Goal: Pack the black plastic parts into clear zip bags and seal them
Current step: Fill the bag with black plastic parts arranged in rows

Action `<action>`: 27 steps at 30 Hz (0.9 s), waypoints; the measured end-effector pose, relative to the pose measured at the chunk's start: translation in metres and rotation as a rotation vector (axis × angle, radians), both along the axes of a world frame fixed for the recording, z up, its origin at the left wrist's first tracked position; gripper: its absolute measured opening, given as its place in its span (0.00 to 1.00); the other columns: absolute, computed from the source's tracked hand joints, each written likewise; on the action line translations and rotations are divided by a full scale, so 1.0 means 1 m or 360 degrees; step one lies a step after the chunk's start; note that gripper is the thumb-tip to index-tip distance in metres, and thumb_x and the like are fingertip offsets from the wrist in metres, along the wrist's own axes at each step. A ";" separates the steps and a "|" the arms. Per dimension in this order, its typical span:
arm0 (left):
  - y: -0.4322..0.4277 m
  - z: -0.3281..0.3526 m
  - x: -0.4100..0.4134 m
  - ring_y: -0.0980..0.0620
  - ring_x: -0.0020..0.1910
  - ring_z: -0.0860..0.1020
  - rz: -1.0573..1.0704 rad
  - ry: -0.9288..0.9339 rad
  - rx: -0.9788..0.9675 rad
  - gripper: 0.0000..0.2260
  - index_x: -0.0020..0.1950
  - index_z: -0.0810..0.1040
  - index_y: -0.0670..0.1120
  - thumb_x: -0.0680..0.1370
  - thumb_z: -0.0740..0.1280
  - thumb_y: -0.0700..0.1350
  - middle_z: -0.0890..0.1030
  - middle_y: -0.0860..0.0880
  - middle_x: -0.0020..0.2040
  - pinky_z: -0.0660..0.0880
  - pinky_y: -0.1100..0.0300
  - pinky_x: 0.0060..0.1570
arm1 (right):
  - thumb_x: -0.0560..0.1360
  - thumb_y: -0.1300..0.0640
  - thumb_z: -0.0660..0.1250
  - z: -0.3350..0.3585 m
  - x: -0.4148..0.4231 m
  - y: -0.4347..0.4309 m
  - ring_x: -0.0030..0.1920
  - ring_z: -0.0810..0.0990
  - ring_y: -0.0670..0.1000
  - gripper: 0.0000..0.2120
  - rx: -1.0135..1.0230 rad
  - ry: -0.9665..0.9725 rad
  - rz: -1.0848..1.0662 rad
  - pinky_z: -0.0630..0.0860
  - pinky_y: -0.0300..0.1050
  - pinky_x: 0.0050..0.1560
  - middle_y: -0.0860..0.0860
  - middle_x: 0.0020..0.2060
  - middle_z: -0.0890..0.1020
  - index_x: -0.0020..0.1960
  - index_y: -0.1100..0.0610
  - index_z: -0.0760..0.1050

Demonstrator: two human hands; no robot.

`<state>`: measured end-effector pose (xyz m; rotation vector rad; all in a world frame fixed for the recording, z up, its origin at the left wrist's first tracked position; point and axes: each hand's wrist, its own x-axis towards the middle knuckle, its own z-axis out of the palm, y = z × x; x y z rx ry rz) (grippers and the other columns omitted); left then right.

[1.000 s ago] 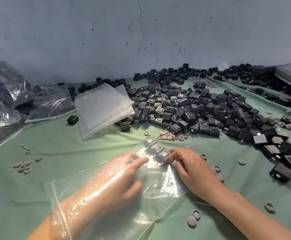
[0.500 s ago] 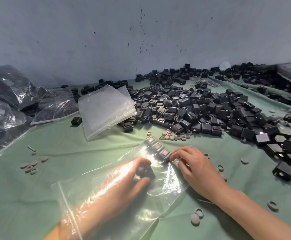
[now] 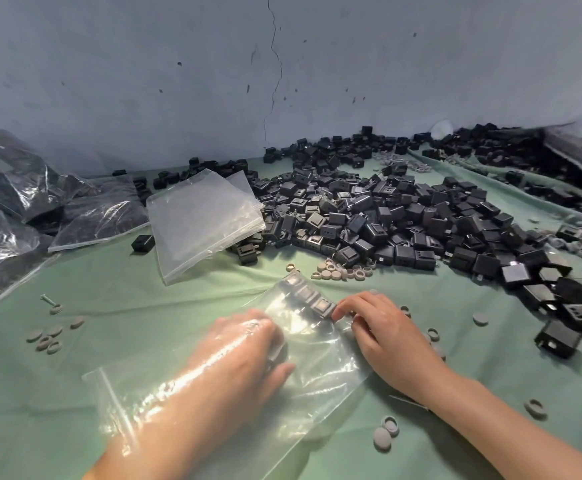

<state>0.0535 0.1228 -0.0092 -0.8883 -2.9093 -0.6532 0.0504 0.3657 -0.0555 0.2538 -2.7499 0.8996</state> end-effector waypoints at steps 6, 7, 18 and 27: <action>-0.006 -0.010 0.001 0.66 0.46 0.71 0.0103 0.0178 -0.0069 0.09 0.45 0.67 0.64 0.78 0.52 0.65 0.71 0.67 0.43 0.68 0.66 0.41 | 0.80 0.64 0.59 -0.001 -0.001 0.000 0.58 0.72 0.44 0.14 0.0002 0.0005 0.0012 0.68 0.39 0.60 0.39 0.52 0.76 0.56 0.48 0.79; -0.003 -0.010 -0.003 0.64 0.48 0.73 0.0039 0.0119 -0.0038 0.10 0.47 0.71 0.65 0.78 0.54 0.65 0.73 0.68 0.46 0.71 0.64 0.45 | 0.80 0.64 0.59 -0.001 -0.001 0.001 0.58 0.72 0.44 0.15 -0.0001 0.0006 0.0015 0.68 0.39 0.61 0.39 0.52 0.77 0.56 0.49 0.79; 0.005 0.012 0.015 0.68 0.63 0.71 -0.0324 -0.0308 0.0488 0.13 0.54 0.78 0.52 0.82 0.61 0.35 0.74 0.62 0.62 0.67 0.71 0.63 | 0.80 0.64 0.59 -0.001 0.000 0.005 0.59 0.72 0.42 0.17 -0.0034 -0.0008 0.0039 0.69 0.41 0.62 0.39 0.54 0.78 0.58 0.46 0.80; 0.035 -0.005 0.013 0.73 0.66 0.62 -0.0524 -0.0049 0.0225 0.20 0.69 0.71 0.65 0.80 0.49 0.62 0.63 0.64 0.71 0.58 0.74 0.66 | 0.81 0.66 0.57 0.000 0.001 0.006 0.60 0.72 0.42 0.18 -0.0062 -0.0010 0.0063 0.68 0.39 0.63 0.40 0.55 0.78 0.58 0.48 0.79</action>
